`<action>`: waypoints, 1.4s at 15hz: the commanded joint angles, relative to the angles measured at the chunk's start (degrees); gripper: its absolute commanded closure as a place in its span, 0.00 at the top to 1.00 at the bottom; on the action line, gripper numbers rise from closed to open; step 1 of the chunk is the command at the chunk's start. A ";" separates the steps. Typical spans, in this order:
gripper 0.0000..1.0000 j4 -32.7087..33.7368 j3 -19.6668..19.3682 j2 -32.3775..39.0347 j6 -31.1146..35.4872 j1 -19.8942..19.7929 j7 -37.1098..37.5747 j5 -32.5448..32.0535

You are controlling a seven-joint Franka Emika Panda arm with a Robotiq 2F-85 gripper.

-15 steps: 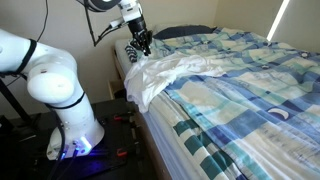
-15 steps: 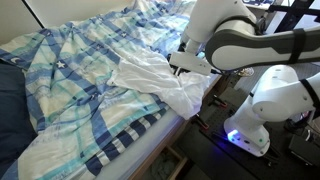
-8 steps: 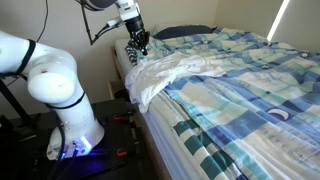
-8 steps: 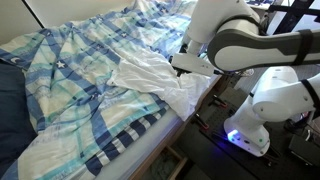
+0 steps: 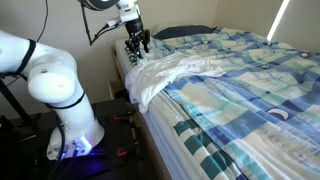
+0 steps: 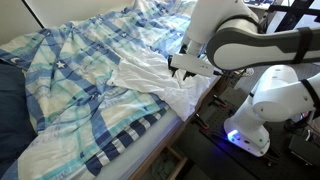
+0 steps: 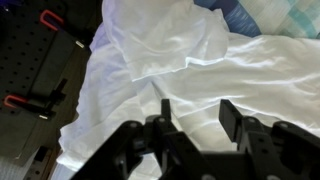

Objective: Fold the white t-sheet on the bed

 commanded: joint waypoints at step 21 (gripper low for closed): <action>1.00 27.05 -0.68 32.10 4.76 -4.19 -11.89 -17.44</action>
